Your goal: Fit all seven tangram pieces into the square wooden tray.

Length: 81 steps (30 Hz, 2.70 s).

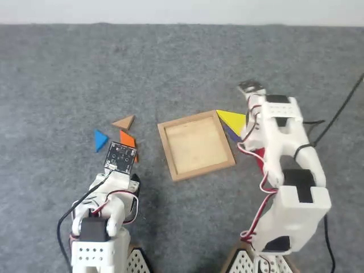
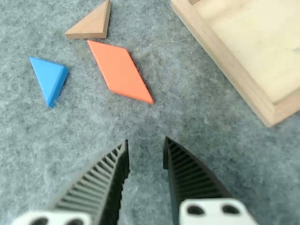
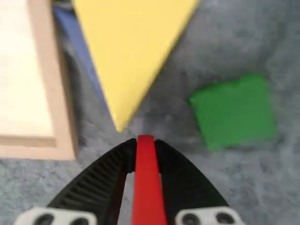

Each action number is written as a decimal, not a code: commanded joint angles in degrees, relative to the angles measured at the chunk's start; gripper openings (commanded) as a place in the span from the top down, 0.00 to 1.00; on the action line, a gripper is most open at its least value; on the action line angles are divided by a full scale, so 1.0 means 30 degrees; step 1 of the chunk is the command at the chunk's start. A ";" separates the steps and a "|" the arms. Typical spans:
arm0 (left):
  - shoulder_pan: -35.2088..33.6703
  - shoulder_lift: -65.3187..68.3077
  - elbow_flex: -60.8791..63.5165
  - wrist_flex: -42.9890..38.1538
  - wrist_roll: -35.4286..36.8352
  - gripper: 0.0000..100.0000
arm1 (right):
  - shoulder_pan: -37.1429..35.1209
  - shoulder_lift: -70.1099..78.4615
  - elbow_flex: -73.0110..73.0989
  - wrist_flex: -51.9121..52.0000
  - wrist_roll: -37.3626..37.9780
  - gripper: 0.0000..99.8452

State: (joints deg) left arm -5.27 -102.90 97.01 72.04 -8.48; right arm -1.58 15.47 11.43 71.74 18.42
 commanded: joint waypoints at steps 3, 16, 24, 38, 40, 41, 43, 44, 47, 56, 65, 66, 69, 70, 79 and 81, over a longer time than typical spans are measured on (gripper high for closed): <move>-0.0088 -0.0352 -0.0190 0.0088 0.0000 0.88 | 0.1128 -0.0073 -0.2608 0.1421 0.0059 0.99; -0.0088 -0.0352 -0.0190 0.0088 0.0000 0.88 | -0.7311 0.0073 -0.8293 0.4967 -0.1670 0.99; -0.0088 -0.0352 -0.0190 0.0088 0.0000 0.88 | -1.0505 0.1978 -0.8674 0.4029 -0.3868 0.99; -0.0088 -0.0352 -0.0190 0.0088 0.0000 0.88 | -1.1678 0.7487 -1.3890 0.2711 -0.6740 0.99; -0.0088 -0.0352 -0.0190 0.0088 0.0000 0.88 | -1.1824 0.8073 -1.3919 0.2740 -0.6681 0.99; -0.0088 -0.0352 -0.0190 0.0088 0.0000 0.88 | -1.1853 0.8278 -1.3919 0.2769 -0.6564 0.99; -0.0088 -0.0352 -0.0190 0.0088 0.0000 0.88 | -1.1853 0.8513 -1.3978 0.2974 -0.6535 0.99; -0.0088 -0.0352 -0.0190 0.0088 0.0000 0.88 | -1.1883 0.8513 -1.3978 0.3033 -0.6359 0.97; -0.0088 -0.0352 -0.0190 0.0088 0.0000 0.88 | -1.1883 0.8454 -1.3978 0.3473 -0.5919 0.87; -0.0088 -0.0352 -0.0190 0.0088 0.0000 0.88 | -0.9919 0.6813 -1.3978 0.3795 -0.4513 0.75; -0.0088 -0.0352 -0.0190 0.0088 0.0000 0.88 | -0.7985 0.6491 -1.3978 0.3912 -0.3722 0.76; -0.0088 -0.0352 -0.0190 0.0088 0.0000 0.88 | -0.7985 0.6491 -1.3978 0.3971 -0.3722 0.76; -0.0088 -0.0352 -0.0190 0.0088 0.0000 0.88 | -0.8103 0.6520 -1.3919 0.4147 -0.3839 0.76; -0.0088 -0.0352 -0.0190 0.0088 0.0000 0.88 | -0.8220 0.6520 -1.3890 0.4147 -0.3868 0.76; -0.0088 -0.0352 -0.0190 0.0088 0.0000 0.88 | -0.9040 0.6491 -1.3949 0.5934 -0.6271 0.81; -0.0088 -0.0352 -0.0190 0.0088 0.0000 0.88 | -0.8952 0.6491 -1.3949 0.5993 -0.6711 0.92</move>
State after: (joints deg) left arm -5.27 -102.90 97.01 72.04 -8.48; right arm -28.40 39.65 -27.52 88.62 0.66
